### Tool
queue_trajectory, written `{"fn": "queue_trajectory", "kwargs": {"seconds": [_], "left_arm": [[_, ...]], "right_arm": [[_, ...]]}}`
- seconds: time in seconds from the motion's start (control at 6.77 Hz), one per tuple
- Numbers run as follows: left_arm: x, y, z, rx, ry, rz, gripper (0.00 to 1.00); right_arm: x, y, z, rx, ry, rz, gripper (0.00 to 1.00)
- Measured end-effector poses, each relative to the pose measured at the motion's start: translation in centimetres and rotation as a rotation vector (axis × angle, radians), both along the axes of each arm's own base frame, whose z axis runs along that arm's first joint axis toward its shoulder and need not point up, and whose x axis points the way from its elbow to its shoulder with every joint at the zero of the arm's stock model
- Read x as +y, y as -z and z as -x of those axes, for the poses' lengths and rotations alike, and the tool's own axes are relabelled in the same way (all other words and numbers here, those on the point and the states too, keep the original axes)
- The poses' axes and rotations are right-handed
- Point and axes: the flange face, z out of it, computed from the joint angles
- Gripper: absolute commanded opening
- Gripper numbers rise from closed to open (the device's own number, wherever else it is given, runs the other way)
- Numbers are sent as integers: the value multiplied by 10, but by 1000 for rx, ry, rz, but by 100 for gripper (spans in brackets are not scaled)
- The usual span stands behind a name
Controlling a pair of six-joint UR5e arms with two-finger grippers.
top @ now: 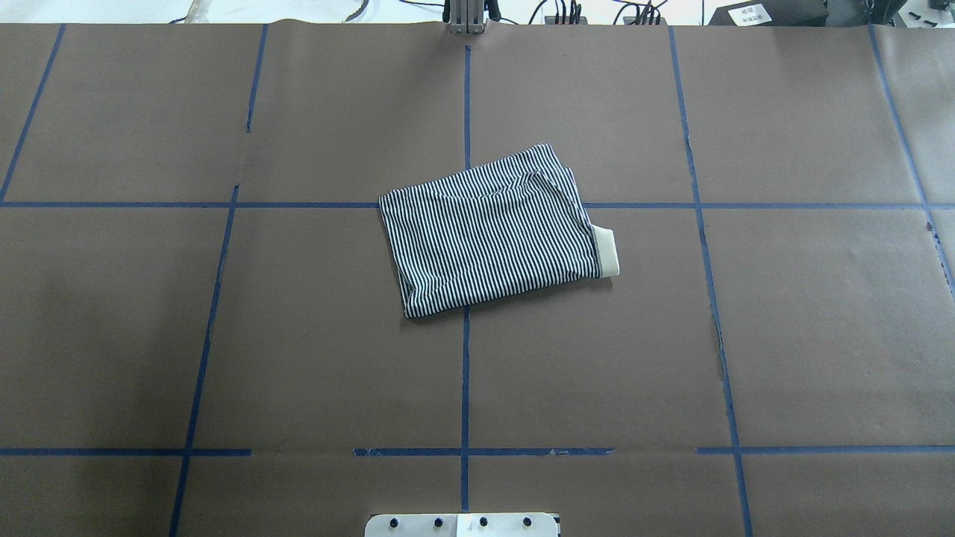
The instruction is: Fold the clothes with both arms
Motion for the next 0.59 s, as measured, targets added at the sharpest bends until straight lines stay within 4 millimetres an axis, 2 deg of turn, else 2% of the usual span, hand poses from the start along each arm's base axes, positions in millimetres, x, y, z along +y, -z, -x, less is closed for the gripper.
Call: {"fn": "queue_trajectory", "kwargs": {"seconds": [0.3,0.59], "left_arm": [[15,-4,3,4,11,-29,100],[29,-21,5,-39,25,-2,100]], "right_arm": [[5,-5,-1,13,-2,16,100],[15,-29,0,8,-5,72,100]]}}
